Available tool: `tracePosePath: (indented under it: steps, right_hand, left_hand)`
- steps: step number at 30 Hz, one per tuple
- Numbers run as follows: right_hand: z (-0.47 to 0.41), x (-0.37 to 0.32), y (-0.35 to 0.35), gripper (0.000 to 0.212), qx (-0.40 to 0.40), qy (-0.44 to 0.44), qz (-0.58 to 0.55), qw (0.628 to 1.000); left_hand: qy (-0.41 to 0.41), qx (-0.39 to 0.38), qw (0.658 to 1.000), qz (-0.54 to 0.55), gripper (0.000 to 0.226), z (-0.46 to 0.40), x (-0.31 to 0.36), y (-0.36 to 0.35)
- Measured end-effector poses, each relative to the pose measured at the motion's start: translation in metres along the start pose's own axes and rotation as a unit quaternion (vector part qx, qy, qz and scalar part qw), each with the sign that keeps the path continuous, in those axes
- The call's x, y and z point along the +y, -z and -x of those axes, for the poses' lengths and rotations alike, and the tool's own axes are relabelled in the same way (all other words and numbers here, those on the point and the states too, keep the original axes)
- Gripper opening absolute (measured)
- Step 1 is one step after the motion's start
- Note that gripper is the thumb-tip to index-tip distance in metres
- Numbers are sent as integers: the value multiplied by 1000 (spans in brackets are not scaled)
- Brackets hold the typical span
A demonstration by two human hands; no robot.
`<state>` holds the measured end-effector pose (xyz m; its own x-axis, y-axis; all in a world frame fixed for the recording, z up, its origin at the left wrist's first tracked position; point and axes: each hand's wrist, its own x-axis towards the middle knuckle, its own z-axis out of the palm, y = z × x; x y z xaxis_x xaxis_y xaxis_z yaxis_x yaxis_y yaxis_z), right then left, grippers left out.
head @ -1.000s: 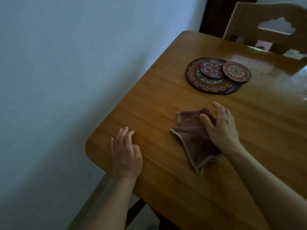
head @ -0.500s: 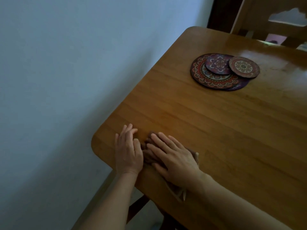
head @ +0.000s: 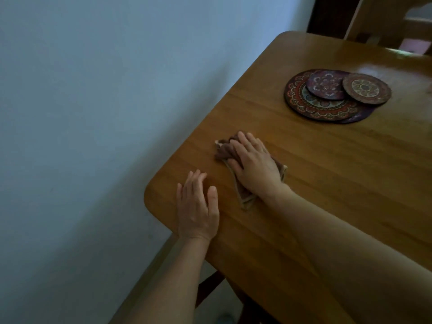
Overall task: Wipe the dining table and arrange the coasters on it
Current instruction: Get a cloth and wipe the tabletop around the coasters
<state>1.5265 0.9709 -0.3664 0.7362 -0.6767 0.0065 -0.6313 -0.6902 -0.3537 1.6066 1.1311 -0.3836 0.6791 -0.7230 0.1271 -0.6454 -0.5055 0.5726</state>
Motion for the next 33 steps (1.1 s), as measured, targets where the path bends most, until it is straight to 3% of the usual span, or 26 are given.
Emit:
tracePosePath:
  steps: [4, 7, 9, 12, 16, 19, 21, 24, 27, 30, 33]
  right_hand:
    - [48, -29, -11, 53, -48, 123, 10, 991]
    - [89, -10, -1, 57, -74, 133, 19, 988]
    - [113, 16, 9, 59, -62, 83, 26, 994]
    - [153, 57, 24, 56, 1, -67, 30, 997]
    - [199, 69, 30, 64, 73, -290, 25, 954]
    - [197, 39, 18, 68, 87, -367, 9, 926]
    - [183, 9, 5, 67, 83, -350, 10, 933]
    - [153, -44, -19, 63, 55, -246, 18, 968]
    - [108, -99, -45, 58, 30, -101, 15, 994]
    - [63, -122, -56, 59, -11, 38, 29, 999]
    - [22, -108, -46, 58, -60, 95, 33, 993]
  left_hand:
    - [-13, 28, 999, 41, 57, 0, -5, 4]
    - [-13, 14, 1000, 16, 60, 0, -4, 4]
    - [-15, 3, 1000, -13, 60, 1, -3, 2]
    - [-24, -7, 999, -40, 62, 2, -2, -1]
    - [-25, -24, 998, -47, 64, 3, 0, -1]
    - [-21, -44, 999, -23, 63, 1, -1, 4]
    - [-5, -47, 997, 55, 62, -2, -4, 12]
    - [-13, -44, 984, 175, 56, -14, -13, 27]
    - [-77, -21, 985, 155, 49, -41, -30, 39]
    - [-84, -15, 986, 141, 49, -70, -45, 46]
    - [-73, -22, 983, 170, 53, -84, -51, 42]
